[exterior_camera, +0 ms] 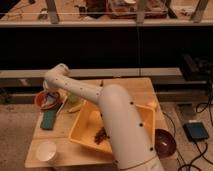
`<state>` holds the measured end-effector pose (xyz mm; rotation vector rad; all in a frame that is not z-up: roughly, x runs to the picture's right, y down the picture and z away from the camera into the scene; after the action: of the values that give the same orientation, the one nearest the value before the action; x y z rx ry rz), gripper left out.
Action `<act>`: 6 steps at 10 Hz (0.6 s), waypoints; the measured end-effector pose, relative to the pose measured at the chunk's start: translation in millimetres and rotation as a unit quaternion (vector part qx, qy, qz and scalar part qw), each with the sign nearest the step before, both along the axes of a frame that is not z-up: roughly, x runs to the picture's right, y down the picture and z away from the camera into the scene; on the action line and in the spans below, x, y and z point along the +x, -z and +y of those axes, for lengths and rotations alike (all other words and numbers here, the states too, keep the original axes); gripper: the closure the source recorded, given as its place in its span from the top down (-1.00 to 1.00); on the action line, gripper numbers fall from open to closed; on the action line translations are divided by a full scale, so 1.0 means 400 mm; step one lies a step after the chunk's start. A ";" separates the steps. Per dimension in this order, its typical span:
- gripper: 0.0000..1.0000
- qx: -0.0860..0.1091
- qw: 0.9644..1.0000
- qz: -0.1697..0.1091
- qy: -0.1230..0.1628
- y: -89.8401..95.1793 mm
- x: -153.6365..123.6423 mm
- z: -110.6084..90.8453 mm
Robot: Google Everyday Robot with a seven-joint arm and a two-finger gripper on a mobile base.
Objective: Wipe red bowl with towel
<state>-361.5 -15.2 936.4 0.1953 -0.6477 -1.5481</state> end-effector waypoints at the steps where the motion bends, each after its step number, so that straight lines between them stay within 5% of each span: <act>1: -1.00 0.007 1.000 0.001 -0.003 -0.009 -0.004 -0.021; 6: -1.00 0.037 0.999 -0.020 0.004 -0.006 -0.083 -0.093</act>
<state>-394.9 -52.4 939.0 0.2804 -0.6228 -1.5800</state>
